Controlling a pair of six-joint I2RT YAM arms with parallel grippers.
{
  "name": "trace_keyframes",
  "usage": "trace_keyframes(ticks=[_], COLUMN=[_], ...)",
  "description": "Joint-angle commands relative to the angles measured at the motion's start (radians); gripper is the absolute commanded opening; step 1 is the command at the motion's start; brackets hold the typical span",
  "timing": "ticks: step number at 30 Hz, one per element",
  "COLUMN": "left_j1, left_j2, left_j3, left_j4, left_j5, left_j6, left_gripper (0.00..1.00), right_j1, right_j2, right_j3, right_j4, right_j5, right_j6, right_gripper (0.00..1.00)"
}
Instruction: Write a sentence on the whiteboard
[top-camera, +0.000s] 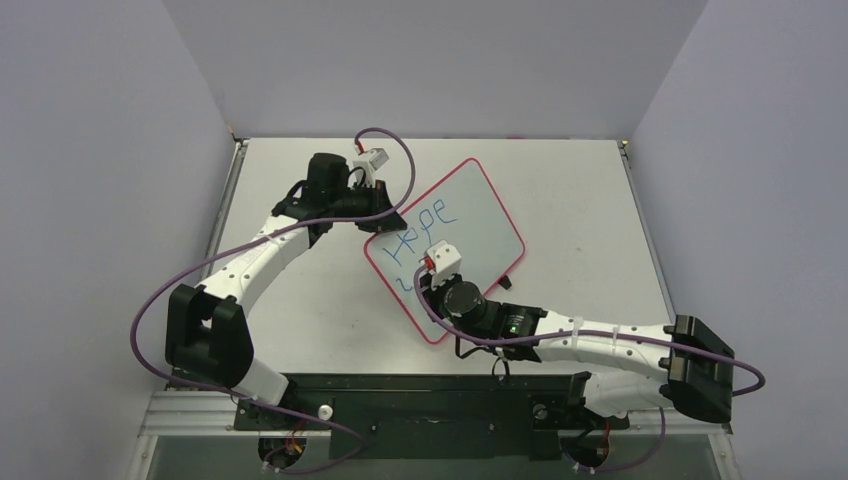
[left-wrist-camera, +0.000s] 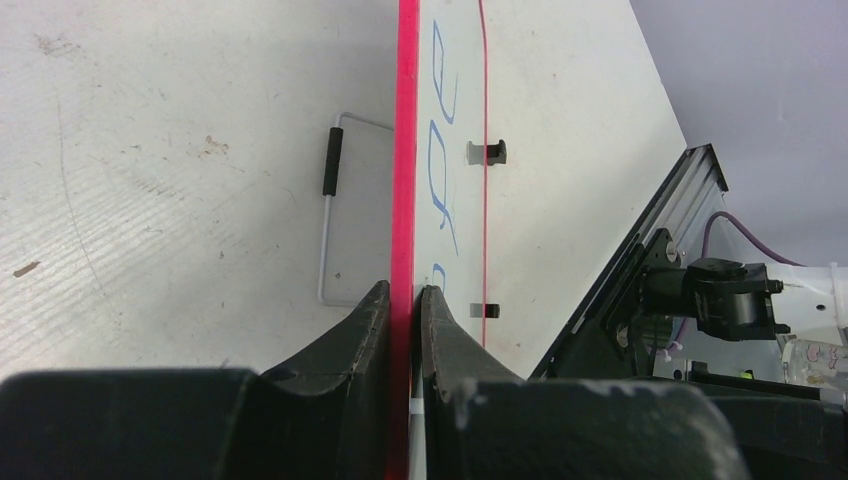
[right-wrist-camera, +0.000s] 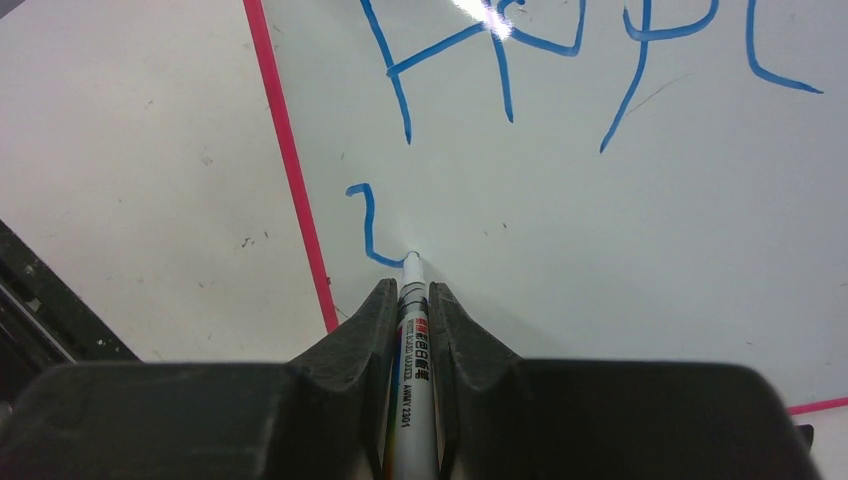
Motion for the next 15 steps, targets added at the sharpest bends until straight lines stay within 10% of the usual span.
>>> trace_keyframes(ticks=[1, 15], left_j1=[0.012, 0.011], left_j2=[-0.045, -0.050], left_j3=[0.001, 0.002], left_j4=[0.035, 0.035], left_j5=[-0.111, -0.107], left_j6=[0.044, 0.043], left_gripper=[0.00, 0.00], right_j1=[0.014, 0.028], right_j2=[-0.026, -0.021], right_j3=[0.061, 0.139], right_j4=[-0.039, 0.017], right_j5=[0.046, -0.027], right_j6=[-0.031, -0.023], right_gripper=[0.00, 0.00])
